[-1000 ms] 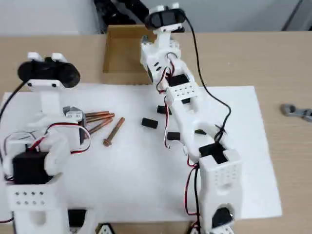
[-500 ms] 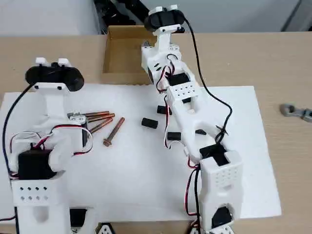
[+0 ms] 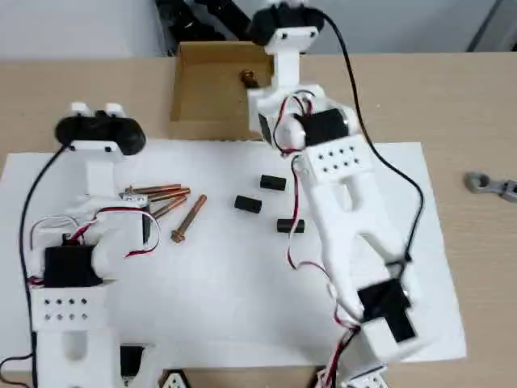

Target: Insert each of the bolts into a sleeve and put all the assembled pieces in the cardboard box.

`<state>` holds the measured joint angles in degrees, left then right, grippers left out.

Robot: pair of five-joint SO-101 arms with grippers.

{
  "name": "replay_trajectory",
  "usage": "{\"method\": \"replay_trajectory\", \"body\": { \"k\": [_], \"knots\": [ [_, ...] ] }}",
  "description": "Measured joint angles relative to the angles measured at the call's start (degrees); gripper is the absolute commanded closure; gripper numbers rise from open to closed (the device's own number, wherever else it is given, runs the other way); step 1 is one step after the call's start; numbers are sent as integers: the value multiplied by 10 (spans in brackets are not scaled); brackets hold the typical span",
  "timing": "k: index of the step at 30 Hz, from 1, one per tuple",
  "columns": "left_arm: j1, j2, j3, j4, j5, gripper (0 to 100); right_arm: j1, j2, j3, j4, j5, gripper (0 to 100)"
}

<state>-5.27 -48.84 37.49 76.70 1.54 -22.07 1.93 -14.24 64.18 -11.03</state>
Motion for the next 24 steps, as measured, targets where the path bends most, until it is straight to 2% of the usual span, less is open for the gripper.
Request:
{"method": "replay_trajectory", "body": {
  "k": [4,12,18,24],
  "knots": [
    [0,0,6,-2,-12,921,8,-69,-1,116,0,994],
    [0,62,7,-2,-15,920,30,-185,-1,280,0,994],
    [0,219,-58,19,-12,920,33,-305,52,305,0,994],
    [0,353,-216,108,-38,920,38,-456,218,298,12,994]
  ]
}}
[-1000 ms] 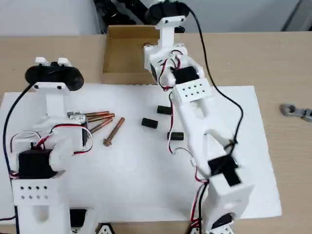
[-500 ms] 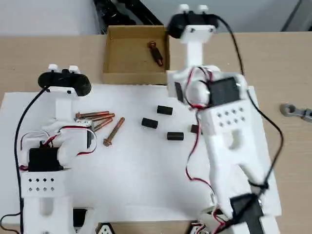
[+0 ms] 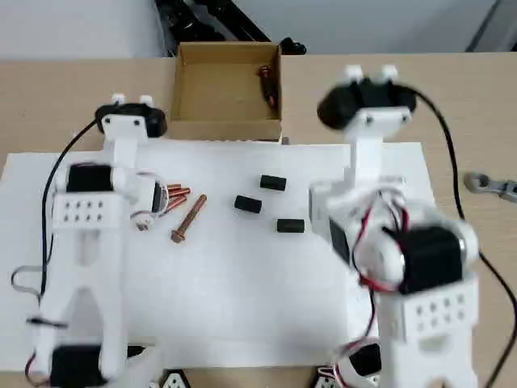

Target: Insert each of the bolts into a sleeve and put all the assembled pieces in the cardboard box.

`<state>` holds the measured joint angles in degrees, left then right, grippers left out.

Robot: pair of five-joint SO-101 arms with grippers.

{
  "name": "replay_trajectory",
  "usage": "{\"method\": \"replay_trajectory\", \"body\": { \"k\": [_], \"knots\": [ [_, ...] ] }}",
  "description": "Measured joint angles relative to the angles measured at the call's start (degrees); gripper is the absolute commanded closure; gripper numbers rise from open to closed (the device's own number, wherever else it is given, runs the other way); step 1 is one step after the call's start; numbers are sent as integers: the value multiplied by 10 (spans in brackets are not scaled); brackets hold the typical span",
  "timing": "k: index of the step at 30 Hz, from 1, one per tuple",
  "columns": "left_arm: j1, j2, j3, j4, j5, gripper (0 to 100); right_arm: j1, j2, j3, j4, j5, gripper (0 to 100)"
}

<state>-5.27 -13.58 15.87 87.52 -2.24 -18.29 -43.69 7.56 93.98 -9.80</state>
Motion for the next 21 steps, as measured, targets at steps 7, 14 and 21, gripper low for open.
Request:
{"method": "replay_trajectory", "body": {
  "k": [7,14,21],
  "knots": [
    [0,142,-154,104,-8,920,0,-202,222,-90,51,994],
    [21,232,-168,113,-8,920,0,-362,413,-167,63,994],
    [56,236,-170,98,20,916,1,-433,495,-172,63,994]
  ]
}}
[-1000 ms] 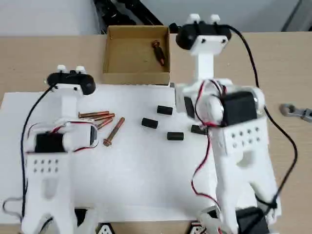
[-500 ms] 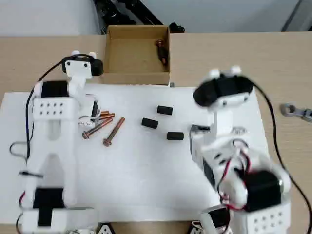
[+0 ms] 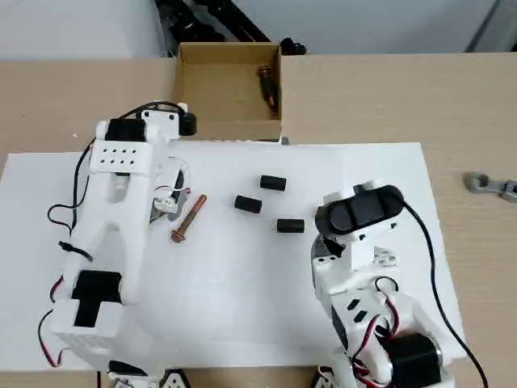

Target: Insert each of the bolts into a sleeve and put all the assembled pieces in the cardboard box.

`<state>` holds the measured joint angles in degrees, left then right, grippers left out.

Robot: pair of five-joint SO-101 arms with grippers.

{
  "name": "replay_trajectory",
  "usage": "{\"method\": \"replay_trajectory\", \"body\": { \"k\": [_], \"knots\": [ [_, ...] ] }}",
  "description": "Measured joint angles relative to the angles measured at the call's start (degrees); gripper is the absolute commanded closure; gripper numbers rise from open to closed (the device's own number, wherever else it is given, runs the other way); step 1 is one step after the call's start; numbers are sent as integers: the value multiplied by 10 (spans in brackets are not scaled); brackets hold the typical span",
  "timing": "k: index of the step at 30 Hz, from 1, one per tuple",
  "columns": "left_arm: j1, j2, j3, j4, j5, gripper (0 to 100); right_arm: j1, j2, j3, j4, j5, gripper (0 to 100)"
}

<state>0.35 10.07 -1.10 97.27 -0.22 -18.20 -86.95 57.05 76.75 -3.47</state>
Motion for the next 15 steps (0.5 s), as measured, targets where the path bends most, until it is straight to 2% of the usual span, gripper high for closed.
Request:
{"method": "replay_trajectory", "body": {
  "k": [6,15],
  "knots": [
    [11,1,0,-18,18,859,1,-13,4,-1,0,995],
    [12,1,39,-66,15,859,1,-14,4,-1,0,995]
  ]
}}
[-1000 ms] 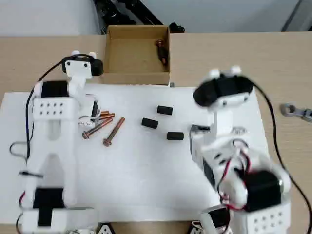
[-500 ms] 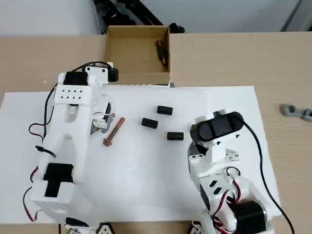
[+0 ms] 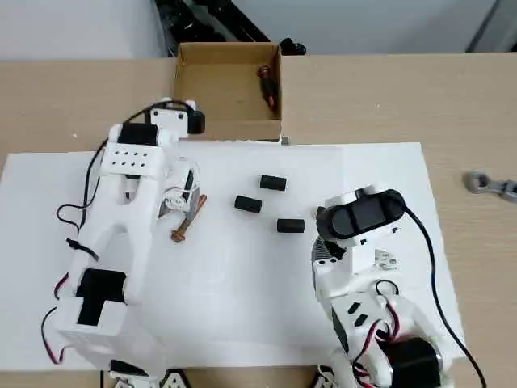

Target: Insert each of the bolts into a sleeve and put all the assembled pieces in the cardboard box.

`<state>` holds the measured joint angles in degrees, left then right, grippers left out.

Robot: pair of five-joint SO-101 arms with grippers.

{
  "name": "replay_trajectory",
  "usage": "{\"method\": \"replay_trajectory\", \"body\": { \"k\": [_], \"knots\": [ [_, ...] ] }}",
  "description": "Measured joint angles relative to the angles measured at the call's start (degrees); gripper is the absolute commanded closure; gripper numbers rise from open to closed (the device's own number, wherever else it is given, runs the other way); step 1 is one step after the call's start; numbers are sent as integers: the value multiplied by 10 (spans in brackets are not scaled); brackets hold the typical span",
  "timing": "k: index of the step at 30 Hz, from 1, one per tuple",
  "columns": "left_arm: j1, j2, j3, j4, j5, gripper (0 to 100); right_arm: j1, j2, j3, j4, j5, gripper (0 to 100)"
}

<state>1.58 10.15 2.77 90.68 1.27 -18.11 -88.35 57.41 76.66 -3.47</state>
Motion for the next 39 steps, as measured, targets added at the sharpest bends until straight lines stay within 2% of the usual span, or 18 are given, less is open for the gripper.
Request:
{"method": "replay_trajectory", "body": {
  "k": [16,25,34,39],
  "knots": [
    [1,1,96,-78,-25,858,1,0,0,0,0,995],
    [3,1,108,-110,-25,858,1,0,0,0,0,995],
    [8,74,99,-126,-27,860,0,0,0,0,0,995],
    [11,81,98,-128,-27,964,1,0,0,0,0,995]
  ]
}}
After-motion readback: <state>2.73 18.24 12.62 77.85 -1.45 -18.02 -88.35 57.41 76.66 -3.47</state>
